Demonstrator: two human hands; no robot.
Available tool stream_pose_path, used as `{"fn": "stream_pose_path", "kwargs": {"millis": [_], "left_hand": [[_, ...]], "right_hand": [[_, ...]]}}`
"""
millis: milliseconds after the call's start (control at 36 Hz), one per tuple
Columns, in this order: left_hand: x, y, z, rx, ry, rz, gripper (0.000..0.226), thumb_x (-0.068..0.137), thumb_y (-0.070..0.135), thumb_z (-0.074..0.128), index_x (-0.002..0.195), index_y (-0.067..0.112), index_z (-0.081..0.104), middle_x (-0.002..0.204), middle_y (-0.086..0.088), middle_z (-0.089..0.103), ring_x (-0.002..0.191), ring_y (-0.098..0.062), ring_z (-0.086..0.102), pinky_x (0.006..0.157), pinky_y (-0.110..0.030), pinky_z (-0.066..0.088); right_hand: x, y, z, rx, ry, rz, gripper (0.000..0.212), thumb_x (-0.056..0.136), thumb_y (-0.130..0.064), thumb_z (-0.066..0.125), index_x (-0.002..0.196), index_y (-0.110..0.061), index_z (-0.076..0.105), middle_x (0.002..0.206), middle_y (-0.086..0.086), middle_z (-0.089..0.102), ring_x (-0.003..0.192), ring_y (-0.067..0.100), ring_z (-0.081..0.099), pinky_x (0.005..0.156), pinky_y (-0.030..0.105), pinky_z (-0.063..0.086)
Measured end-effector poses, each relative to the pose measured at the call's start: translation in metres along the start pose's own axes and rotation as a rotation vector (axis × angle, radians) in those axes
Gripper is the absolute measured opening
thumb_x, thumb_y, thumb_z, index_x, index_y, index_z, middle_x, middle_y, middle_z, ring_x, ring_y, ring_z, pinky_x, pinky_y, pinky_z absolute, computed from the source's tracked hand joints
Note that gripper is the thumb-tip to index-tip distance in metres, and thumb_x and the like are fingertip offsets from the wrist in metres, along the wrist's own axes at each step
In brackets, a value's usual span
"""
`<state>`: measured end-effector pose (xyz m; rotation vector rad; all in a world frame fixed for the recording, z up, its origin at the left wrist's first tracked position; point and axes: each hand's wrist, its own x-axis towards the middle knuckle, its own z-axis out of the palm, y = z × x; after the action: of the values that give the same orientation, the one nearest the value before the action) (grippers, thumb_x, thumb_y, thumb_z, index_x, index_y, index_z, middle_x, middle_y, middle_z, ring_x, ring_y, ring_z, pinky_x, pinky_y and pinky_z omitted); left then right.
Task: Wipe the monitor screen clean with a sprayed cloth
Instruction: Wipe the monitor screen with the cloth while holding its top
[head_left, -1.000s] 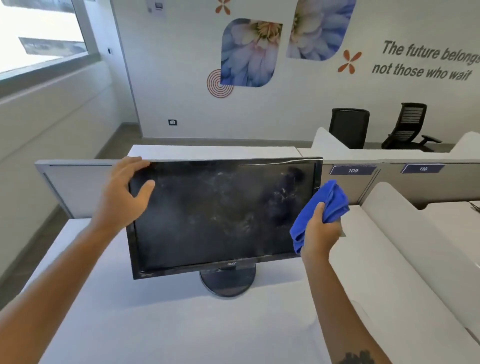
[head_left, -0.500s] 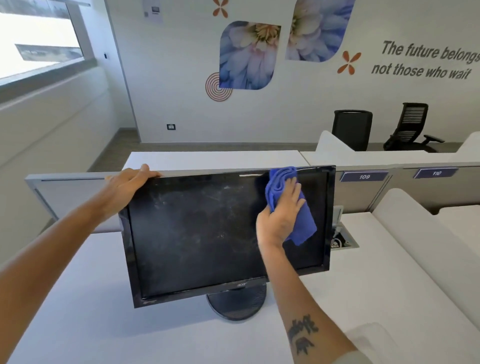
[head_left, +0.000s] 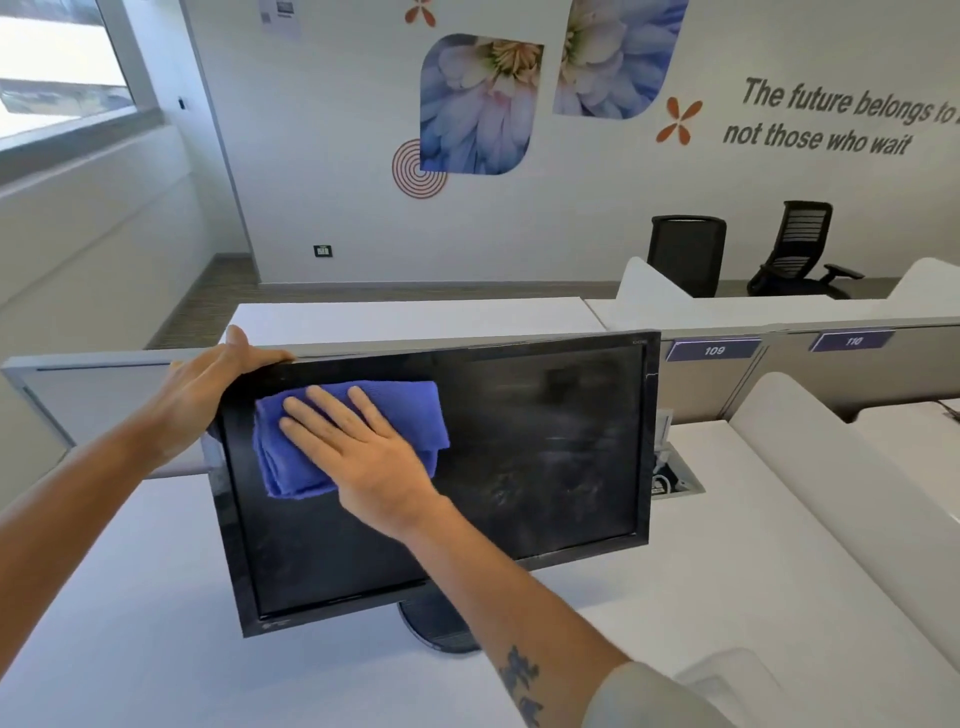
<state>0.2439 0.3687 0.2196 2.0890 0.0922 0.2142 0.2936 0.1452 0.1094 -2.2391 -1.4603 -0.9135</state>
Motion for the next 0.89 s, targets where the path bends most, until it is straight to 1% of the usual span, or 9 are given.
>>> {"fn": "stream_pose_path", "kwargs": {"millis": [139, 222, 361, 472, 583, 667, 750, 833, 889], "left_hand": [[-0.003, 0.006, 0.001, -0.001, -0.023, 0.022, 0.078, 0.094, 0.094, 0.019, 0.124, 0.052, 0.078, 0.137, 0.006, 0.076, 0.138, -0.024, 0.063, 0.111, -0.069, 0.051], [-0.007, 0.009, 0.002, -0.016, -0.048, 0.039, 0.079, 0.090, 0.097, 0.020, 0.124, 0.054, 0.077, 0.140, 0.000, 0.073, 0.139, -0.029, 0.061, 0.110, -0.067, 0.053], [-0.013, 0.014, 0.005, -0.046, -0.050, 0.068, 0.078, 0.093, 0.088, 0.020, 0.121, 0.045, 0.078, 0.141, -0.002, 0.072, 0.141, -0.030, 0.059, 0.127, -0.062, 0.036], [-0.012, 0.016, 0.005, -0.082, -0.068, 0.041, 0.082, 0.081, 0.103, 0.021, 0.114, 0.057, 0.080, 0.138, 0.006, 0.074, 0.137, -0.026, 0.063, 0.123, -0.060, 0.043], [-0.010, 0.010, 0.000, -0.140, -0.084, 0.041, 0.088, 0.081, 0.104, 0.019, 0.116, 0.053, 0.082, 0.136, 0.012, 0.076, 0.134, -0.013, 0.066, 0.126, -0.046, 0.042], [-0.009, 0.011, -0.003, -0.165, -0.111, 0.032, 0.095, 0.083, 0.103, 0.015, 0.121, 0.048, 0.082, 0.138, 0.016, 0.075, 0.137, -0.007, 0.064, 0.126, -0.037, 0.037], [-0.009, 0.018, -0.005, -0.173, -0.162, -0.015, 0.107, 0.074, 0.108, 0.010, 0.134, 0.047, 0.075, 0.144, 0.021, 0.071, 0.140, 0.001, 0.058, 0.119, -0.023, 0.030], [-0.011, 0.025, -0.009, -0.190, -0.150, -0.071, 0.116, 0.065, 0.111, 0.006, 0.154, 0.054, 0.054, 0.136, 0.025, 0.073, 0.129, 0.018, 0.057, 0.105, -0.012, 0.028], [-0.011, 0.028, -0.011, -0.191, -0.138, -0.083, 0.108, 0.073, 0.103, -0.002, 0.164, 0.056, 0.033, 0.140, 0.018, 0.073, 0.135, 0.009, 0.057, 0.112, -0.019, 0.024]], "right_hand": [[-0.027, 0.054, -0.031, -0.046, 0.059, 0.016, 0.053, 0.107, -0.020, 0.058, 0.159, -0.021, 0.046, 0.170, -0.005, 0.037, 0.163, 0.022, 0.019, 0.132, 0.050, 0.015], [-0.059, 0.097, -0.057, -0.165, 0.130, 0.121, 0.068, 0.097, -0.034, 0.069, 0.160, -0.027, 0.045, 0.170, -0.012, 0.035, 0.162, 0.025, 0.021, 0.130, 0.059, 0.011], [-0.128, 0.157, -0.095, -0.389, 0.208, 0.515, 0.088, 0.085, -0.009, 0.071, 0.163, -0.031, 0.038, 0.174, -0.007, 0.027, 0.163, 0.034, 0.014, 0.124, 0.075, 0.002], [-0.140, 0.158, -0.096, -0.412, 0.282, 0.821, 0.095, 0.084, 0.007, 0.071, 0.165, -0.027, 0.034, 0.174, -0.001, 0.028, 0.163, 0.036, 0.014, 0.125, 0.074, 0.009], [-0.106, 0.119, -0.070, -0.379, 0.313, 0.788, 0.082, 0.088, 0.006, 0.061, 0.163, -0.020, 0.039, 0.172, 0.004, 0.033, 0.161, 0.040, 0.020, 0.126, 0.069, 0.017], [-0.075, 0.078, -0.041, -0.272, 0.343, 0.620, 0.062, 0.098, -0.009, 0.057, 0.159, -0.018, 0.047, 0.169, 0.004, 0.037, 0.161, 0.037, 0.023, 0.126, 0.070, 0.016], [-0.039, 0.034, -0.012, -0.165, 0.334, 0.495, 0.057, 0.103, -0.017, 0.057, 0.158, -0.020, 0.048, 0.168, 0.001, 0.040, 0.161, 0.034, 0.023, 0.127, 0.070, 0.013], [-0.004, -0.003, 0.011, -0.097, 0.309, 0.428, 0.062, 0.100, -0.014, 0.062, 0.160, -0.022, 0.046, 0.169, -0.001, 0.037, 0.162, 0.031, 0.020, 0.128, 0.068, 0.010], [0.016, -0.019, 0.021, -0.051, 0.294, 0.386, 0.065, 0.099, -0.011, 0.063, 0.160, -0.022, 0.046, 0.170, -0.002, 0.037, 0.163, 0.030, 0.019, 0.128, 0.068, 0.010]]}}
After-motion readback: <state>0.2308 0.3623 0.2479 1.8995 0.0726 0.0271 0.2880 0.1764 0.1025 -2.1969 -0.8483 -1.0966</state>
